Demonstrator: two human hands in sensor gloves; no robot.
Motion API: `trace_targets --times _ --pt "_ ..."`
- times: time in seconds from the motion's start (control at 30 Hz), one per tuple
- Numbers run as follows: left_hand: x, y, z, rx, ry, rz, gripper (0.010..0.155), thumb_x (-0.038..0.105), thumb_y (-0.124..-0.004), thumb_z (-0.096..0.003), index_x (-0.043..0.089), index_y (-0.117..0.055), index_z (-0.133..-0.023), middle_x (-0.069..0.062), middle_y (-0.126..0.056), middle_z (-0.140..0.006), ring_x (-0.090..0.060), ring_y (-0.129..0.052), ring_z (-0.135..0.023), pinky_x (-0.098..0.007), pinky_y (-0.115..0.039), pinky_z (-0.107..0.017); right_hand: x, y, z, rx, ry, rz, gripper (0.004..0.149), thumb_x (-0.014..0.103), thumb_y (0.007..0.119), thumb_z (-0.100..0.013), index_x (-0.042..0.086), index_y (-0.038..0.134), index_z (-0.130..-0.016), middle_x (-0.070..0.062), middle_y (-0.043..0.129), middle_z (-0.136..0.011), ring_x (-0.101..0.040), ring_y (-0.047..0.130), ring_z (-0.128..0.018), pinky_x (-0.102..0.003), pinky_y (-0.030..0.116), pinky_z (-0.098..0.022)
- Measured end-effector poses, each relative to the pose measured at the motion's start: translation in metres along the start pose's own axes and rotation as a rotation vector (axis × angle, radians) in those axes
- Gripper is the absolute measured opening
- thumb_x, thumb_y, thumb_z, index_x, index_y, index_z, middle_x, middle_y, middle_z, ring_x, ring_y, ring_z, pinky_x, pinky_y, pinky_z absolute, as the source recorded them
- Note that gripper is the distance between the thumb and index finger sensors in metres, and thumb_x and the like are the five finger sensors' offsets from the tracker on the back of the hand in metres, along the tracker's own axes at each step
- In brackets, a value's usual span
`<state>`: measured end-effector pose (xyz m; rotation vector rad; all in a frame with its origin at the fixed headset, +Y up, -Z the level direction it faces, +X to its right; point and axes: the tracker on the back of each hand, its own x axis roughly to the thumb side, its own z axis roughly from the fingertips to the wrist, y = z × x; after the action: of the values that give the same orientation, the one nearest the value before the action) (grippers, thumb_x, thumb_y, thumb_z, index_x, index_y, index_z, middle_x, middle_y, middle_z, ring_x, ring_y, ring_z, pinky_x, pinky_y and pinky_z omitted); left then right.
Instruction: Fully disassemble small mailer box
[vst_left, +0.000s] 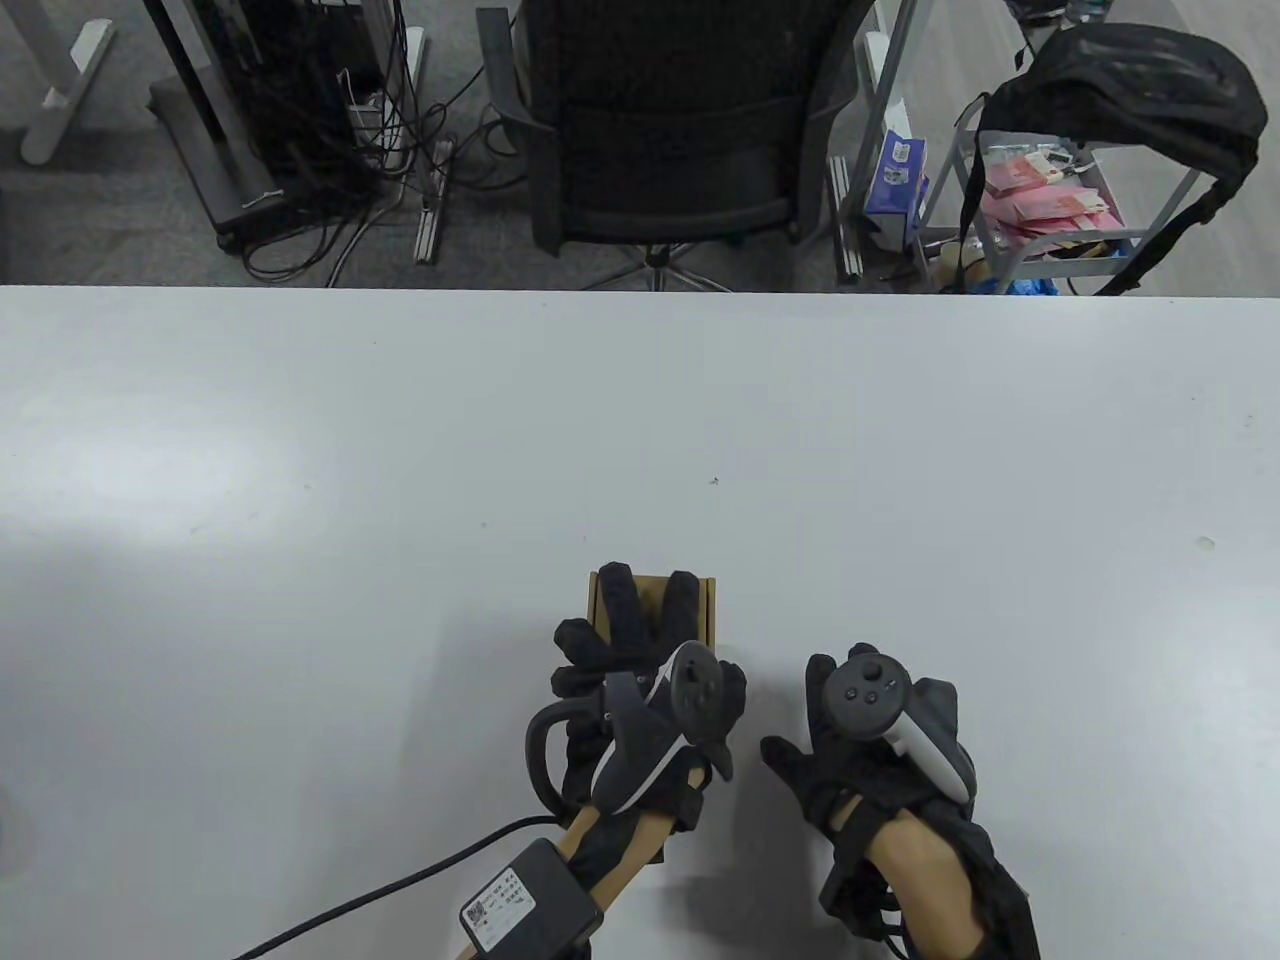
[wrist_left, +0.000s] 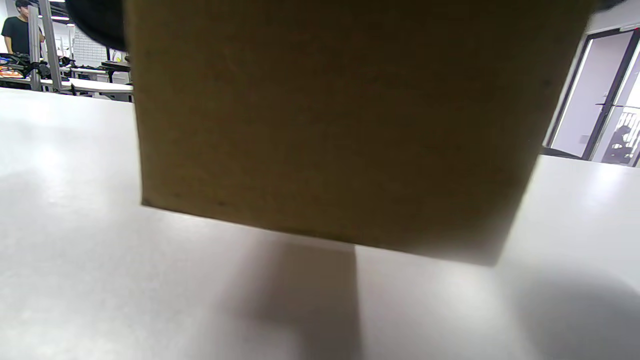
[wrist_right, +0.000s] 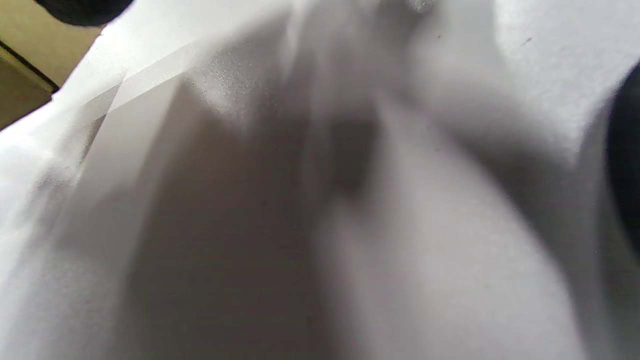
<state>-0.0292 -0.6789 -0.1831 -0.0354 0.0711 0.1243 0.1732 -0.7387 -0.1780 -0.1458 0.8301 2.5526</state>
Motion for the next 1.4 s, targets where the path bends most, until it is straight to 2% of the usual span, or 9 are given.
trace_targets --times 0.33,0.53,0.8,0.87,0.93,1.0,1.07,1.17,1.4 --pt "-0.001 -0.028 0.004 -0.116 0.012 0.024 0.085 0.084 -0.058 -0.0418 0.048 -0.026 -0.112 -0.008 -0.01 -0.12 -0.058 -0.042 -0.099 -0.066 -0.061 -0.061 -0.001 -0.001 -0.001 0.005 0.002 0.0 0.084 0.061 0.061 -0.037 0.033 0.002 -0.089 0.003 -0.025 -0.087 -0.033 -0.017 -0.092 -0.056 0.006 -0.072" --pt "0.001 -0.026 0.005 -0.141 0.008 -0.02 0.088 0.088 -0.054 -0.0406 0.048 -0.022 -0.112 -0.007 -0.013 -0.12 -0.058 -0.043 -0.098 -0.063 -0.062 -0.062 -0.001 0.0 -0.001 0.006 0.002 -0.005 0.084 0.061 0.061 -0.036 0.033 0.002 -0.089 0.003 -0.025 -0.087 -0.033 -0.017 -0.092 -0.056 0.006 -0.072" --pt "-0.013 -0.01 0.002 -0.185 -0.027 0.081 0.092 0.09 -0.047 -0.0337 0.046 -0.029 -0.112 -0.007 -0.018 -0.121 -0.056 -0.043 -0.102 -0.061 -0.062 -0.066 -0.001 0.001 -0.003 0.029 0.0 -0.004 0.084 0.061 0.061 -0.036 0.033 0.002 -0.089 0.003 -0.025 -0.087 -0.033 -0.017 -0.092 -0.056 0.006 -0.072" --pt "-0.02 0.002 0.002 -0.171 -0.089 0.176 0.093 0.088 -0.052 -0.0335 0.044 -0.032 -0.113 -0.009 -0.018 -0.12 -0.057 -0.039 -0.103 -0.067 -0.057 -0.067 -0.002 0.001 -0.003 0.043 -0.008 -0.017 0.084 0.061 0.061 -0.036 0.033 0.002 -0.089 0.003 -0.025 -0.087 -0.033 -0.017 -0.092 -0.056 0.006 -0.072" --pt "-0.03 0.021 -0.005 -0.192 -0.313 0.268 0.095 0.084 -0.059 -0.0343 0.042 -0.026 -0.112 -0.009 -0.013 -0.12 -0.054 -0.024 -0.107 -0.069 -0.045 -0.071 -0.003 0.001 -0.004 0.058 -0.007 -0.03 0.084 0.061 0.061 -0.036 0.033 0.003 -0.089 0.003 -0.024 -0.088 -0.032 -0.016 -0.093 -0.056 0.008 -0.073" --pt "-0.04 0.03 -0.013 -0.26 -0.556 0.233 0.098 0.083 -0.066 -0.0347 0.045 -0.016 -0.111 -0.004 -0.006 -0.12 -0.048 -0.015 -0.11 -0.069 -0.038 -0.075 -0.005 -0.001 -0.003 0.031 0.015 -0.026 0.083 0.06 0.061 -0.036 0.033 0.004 -0.09 0.003 -0.023 -0.089 -0.033 -0.013 -0.094 -0.055 0.01 -0.074" --pt "-0.05 0.031 -0.02 -0.347 -0.692 0.143 0.101 0.079 -0.07 -0.0369 0.044 -0.01 -0.109 0.001 0.003 -0.117 -0.043 -0.004 -0.11 -0.067 -0.031 -0.078 -0.006 -0.005 -0.003 -0.015 0.038 -0.02 0.083 0.06 0.061 -0.036 0.033 0.004 -0.09 0.003 -0.022 -0.089 -0.033 -0.012 -0.094 -0.056 0.011 -0.074" --pt "-0.065 0.016 -0.033 -0.304 -0.664 0.112 0.11 0.073 -0.085 -0.0304 0.042 -0.014 -0.108 0.003 -0.002 -0.117 -0.04 -0.006 -0.112 -0.067 -0.032 -0.079 -0.007 -0.01 -0.001 -0.07 0.043 -0.026 0.083 0.06 0.062 -0.036 0.034 0.004 -0.09 0.003 -0.022 -0.09 -0.033 -0.012 -0.095 -0.056 0.011 -0.074" --pt "-0.078 -0.022 -0.054 -0.431 -0.624 0.122 0.11 0.07 -0.088 -0.0313 0.04 -0.014 -0.107 0.006 0.0 -0.115 -0.036 -0.009 -0.112 -0.066 -0.035 -0.079 -0.003 -0.006 -0.001 -0.056 0.019 -0.007 0.083 0.061 0.061 -0.036 0.034 0.004 -0.09 0.003 -0.023 -0.09 -0.033 -0.011 -0.095 -0.056 0.012 -0.074"
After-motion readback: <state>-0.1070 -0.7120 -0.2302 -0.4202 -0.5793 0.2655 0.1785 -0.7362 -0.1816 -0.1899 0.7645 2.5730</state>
